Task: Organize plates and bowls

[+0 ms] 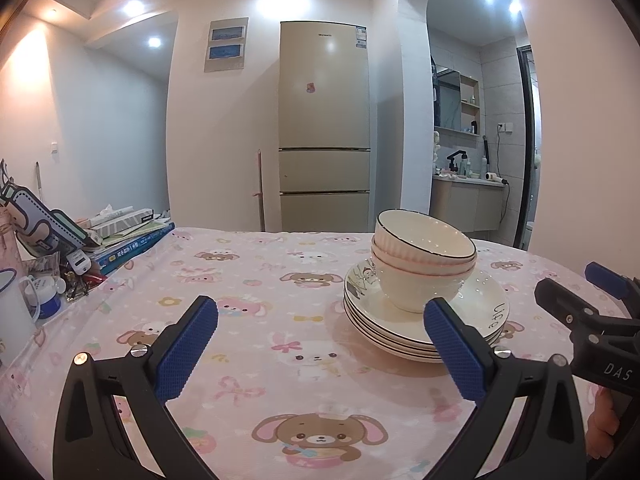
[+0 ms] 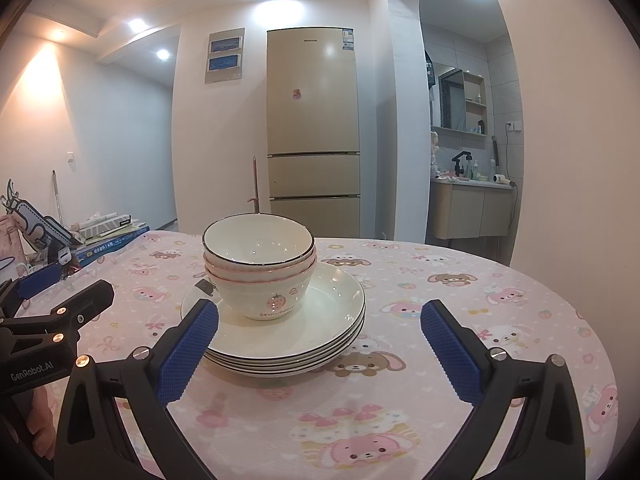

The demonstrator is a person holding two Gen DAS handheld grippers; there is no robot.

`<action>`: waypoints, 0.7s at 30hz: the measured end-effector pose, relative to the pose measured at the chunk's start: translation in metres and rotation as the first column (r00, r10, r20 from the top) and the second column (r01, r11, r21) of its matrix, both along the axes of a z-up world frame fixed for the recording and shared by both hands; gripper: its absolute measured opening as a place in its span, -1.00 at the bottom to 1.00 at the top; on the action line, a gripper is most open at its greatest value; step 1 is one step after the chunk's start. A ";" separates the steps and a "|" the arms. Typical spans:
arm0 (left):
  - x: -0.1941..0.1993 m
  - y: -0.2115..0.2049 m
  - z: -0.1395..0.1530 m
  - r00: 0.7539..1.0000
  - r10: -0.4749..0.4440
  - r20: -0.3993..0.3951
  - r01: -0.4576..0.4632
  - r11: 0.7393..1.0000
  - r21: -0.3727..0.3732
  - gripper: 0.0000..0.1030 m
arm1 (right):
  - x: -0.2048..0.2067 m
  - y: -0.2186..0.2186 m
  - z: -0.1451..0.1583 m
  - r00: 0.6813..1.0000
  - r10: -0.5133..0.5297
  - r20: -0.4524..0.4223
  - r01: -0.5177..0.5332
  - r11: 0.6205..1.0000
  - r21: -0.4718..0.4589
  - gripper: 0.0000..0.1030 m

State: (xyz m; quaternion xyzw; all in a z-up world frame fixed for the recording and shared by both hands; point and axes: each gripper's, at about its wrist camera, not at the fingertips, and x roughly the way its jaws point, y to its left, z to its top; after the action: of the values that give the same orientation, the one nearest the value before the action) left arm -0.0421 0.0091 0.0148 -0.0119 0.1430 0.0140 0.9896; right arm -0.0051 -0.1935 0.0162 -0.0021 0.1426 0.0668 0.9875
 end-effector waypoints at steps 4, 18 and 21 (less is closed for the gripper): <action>-0.001 0.000 0.000 1.000 -0.001 0.000 0.001 1.000 0.002 0.99 | 0.000 0.000 0.000 1.000 0.000 0.000 0.000 1.000 -0.001 1.00; -0.001 0.000 0.000 1.000 0.000 -0.001 0.000 1.000 0.002 0.99 | 0.001 -0.001 -0.001 1.000 -0.001 -0.004 0.001 1.000 0.001 1.00; -0.001 0.000 0.000 1.000 -0.001 -0.002 0.001 1.000 0.002 0.99 | 0.001 -0.001 -0.001 1.000 -0.006 -0.005 0.006 1.000 -0.001 1.00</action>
State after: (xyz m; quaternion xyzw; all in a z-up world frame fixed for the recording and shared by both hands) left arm -0.0435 0.0087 0.0147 -0.0107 0.1441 0.0137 0.9894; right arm -0.0041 -0.1943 0.0156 -0.0019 0.1450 0.0636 0.9874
